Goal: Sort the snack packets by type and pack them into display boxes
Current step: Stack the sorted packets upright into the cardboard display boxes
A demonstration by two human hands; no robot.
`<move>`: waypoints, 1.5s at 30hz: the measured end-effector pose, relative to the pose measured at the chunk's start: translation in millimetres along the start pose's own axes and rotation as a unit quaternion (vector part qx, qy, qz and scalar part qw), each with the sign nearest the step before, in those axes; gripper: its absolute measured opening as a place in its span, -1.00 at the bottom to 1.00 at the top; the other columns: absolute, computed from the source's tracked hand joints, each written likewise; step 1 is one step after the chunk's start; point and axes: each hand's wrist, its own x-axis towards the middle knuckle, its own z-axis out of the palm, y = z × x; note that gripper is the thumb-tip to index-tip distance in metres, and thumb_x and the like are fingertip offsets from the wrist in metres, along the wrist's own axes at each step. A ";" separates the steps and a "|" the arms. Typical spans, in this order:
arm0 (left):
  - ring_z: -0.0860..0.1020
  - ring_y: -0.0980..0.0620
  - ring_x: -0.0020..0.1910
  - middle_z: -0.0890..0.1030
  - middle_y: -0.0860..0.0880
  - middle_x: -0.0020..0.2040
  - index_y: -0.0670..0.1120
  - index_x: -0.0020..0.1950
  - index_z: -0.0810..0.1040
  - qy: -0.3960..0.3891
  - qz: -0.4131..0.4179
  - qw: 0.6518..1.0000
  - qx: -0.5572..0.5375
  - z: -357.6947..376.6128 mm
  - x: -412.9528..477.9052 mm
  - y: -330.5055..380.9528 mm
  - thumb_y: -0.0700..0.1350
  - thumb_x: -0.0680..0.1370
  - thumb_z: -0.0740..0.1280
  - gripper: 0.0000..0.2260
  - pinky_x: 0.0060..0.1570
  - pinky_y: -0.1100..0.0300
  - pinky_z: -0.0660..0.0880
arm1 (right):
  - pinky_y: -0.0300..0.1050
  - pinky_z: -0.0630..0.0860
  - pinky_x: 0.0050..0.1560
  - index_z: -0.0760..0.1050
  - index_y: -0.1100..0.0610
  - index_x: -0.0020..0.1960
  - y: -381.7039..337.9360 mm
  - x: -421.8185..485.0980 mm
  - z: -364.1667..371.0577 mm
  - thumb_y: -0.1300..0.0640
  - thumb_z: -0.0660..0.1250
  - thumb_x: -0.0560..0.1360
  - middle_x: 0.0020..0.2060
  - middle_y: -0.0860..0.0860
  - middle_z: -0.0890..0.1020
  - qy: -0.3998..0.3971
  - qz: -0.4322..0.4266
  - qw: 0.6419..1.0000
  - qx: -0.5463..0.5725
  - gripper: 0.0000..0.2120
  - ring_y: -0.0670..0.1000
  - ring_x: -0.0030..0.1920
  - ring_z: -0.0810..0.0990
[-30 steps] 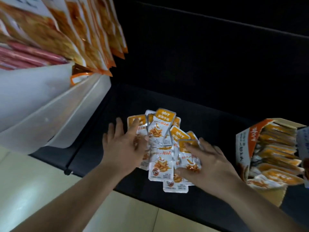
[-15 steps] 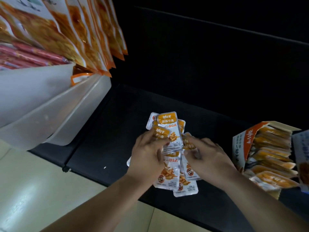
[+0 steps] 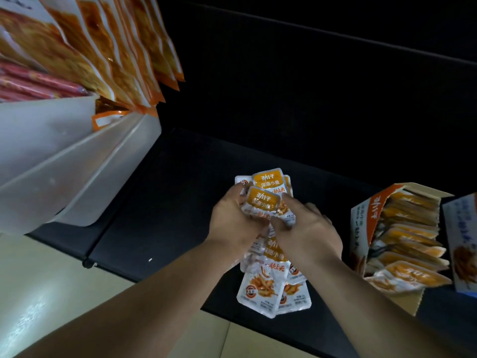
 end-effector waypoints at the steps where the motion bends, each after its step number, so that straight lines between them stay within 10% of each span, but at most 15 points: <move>1: 0.70 0.20 -0.03 0.73 0.14 -0.02 0.12 0.14 0.61 0.009 -0.011 1.000 0.022 0.5 3.7 -0.1 -0.12 0.43 0.61 -0.65 -0.01 0.11 0.68 | -0.04 0.59 -0.04 0.27 -0.32 0.54 2.0 -1.4 0.8 -0.20 0.29 0.60 0.28 -0.13 0.51 0.017 0.005 1.000 0.021 -0.47 0.05 0.27 0.52; 10: 0.69 0.00 0.02 0.70 0.09 0.00 0.25 0.06 0.58 -0.044 -0.093 0.991 0.087 23.1 34.5 2.3 0.21 0.04 0.59 -0.40 0.01 -0.05 0.67 | -0.11 0.64 -0.15 0.38 -0.24 0.46 4.9 6.3 -12.1 0.09 0.45 0.54 -0.08 -0.15 0.65 0.029 0.047 0.964 0.262 -0.43 -0.14 -0.10 0.66; 14: 0.70 0.11 0.02 0.71 0.10 0.04 0.15 0.17 0.60 -0.053 -0.020 0.998 0.015 20.5 18.6 20.7 -0.06 0.39 0.59 -0.61 0.07 0.00 0.68 | -0.33 0.58 -0.40 0.43 -0.10 0.50 0.6 13.6 -26.8 0.28 0.38 0.56 -0.12 -0.05 0.68 0.020 0.098 0.922 0.374 -0.43 -0.11 -0.32 0.66; 17: 0.69 0.18 0.04 0.71 0.13 0.06 0.15 0.25 0.57 -0.018 0.021 0.998 -0.058 16.7 5.5 30.9 -0.14 0.50 0.56 -0.61 0.07 0.09 0.66 | 0.04 0.73 -0.12 0.67 -0.22 0.03 -2.1 9.0 -35.3 0.33 0.23 0.59 -0.17 -0.05 0.75 -0.002 0.086 0.907 0.411 -0.54 0.04 -0.17 0.74; 20: 0.69 0.23 0.00 0.73 0.12 0.05 0.09 0.33 0.52 -0.002 0.017 0.992 -0.126 12.7 -8.0 44.1 -0.19 0.52 0.55 -0.55 -0.11 0.32 0.62 | 0.22 0.70 0.01 0.63 -0.20 0.10 -0.3 -1.2 -38.4 0.31 0.21 0.62 -0.05 -0.04 0.75 -0.014 0.060 0.895 0.441 -0.58 0.08 0.00 0.74; 23: 0.66 0.34 -0.06 0.72 0.11 0.07 0.25 0.36 0.37 -0.005 -0.018 0.987 -0.159 9.5 -13.4 53.3 -0.21 0.48 0.58 -0.37 -0.27 0.48 0.54 | 0.22 0.71 -0.07 0.57 -0.25 0.08 3.5 -9.8 -40.4 0.33 0.24 0.62 -0.03 -0.02 0.74 -0.030 0.037 0.881 0.470 -0.56 0.07 -0.05 0.75; 27: 0.72 0.15 -0.03 0.75 0.08 0.00 0.09 0.13 0.64 -0.029 -0.051 0.984 -0.168 8.3 -13.6 66.5 -0.20 0.51 0.55 -0.72 0.03 0.09 0.68 | 0.16 0.71 -0.05 0.53 -0.24 0.12 11.2 -13.5 -37.2 0.39 0.36 0.53 -0.03 -0.05 0.73 -0.033 0.026 0.892 0.450 -0.50 0.02 -0.03 0.74; 32: 0.71 0.22 -0.04 0.74 0.12 0.04 0.06 0.18 0.58 0.030 -0.037 0.982 -0.180 -2.7 -7.3 70.6 -0.12 0.60 0.47 -0.81 -0.12 0.26 0.64 | -0.02 0.70 -0.24 0.44 -0.20 0.39 18.1 -12.8 -18.3 0.47 0.52 0.38 0.09 -0.07 0.66 -0.033 0.121 0.881 0.455 -0.21 -0.05 -0.08 0.74; 40: 0.73 0.12 -0.09 0.73 0.07 -0.01 0.06 0.11 0.54 -0.103 -0.119 0.986 -0.062 -53.2 -65.2 42.4 0.03 0.60 0.44 -0.85 -0.04 0.03 0.67 | 0.03 0.71 -0.08 0.55 -0.17 0.23 10.6 -11.7 -29.6 0.43 0.49 0.45 -0.09 -0.11 0.72 0.085 0.116 0.880 0.453 -0.43 -0.07 -0.10 0.74; 45: 0.65 0.22 0.14 0.68 0.19 0.15 0.22 0.18 0.39 -0.144 -0.063 0.987 -0.028 -32.1 -85.7 28.1 0.15 0.66 0.28 -0.86 0.06 0.22 0.60 | 0.07 0.72 -0.15 0.61 -0.04 0.14 -10.9 -21.6 -48.6 0.48 0.40 0.52 -0.07 -0.01 0.75 0.042 0.072 0.852 0.517 -0.56 0.02 -0.09 0.77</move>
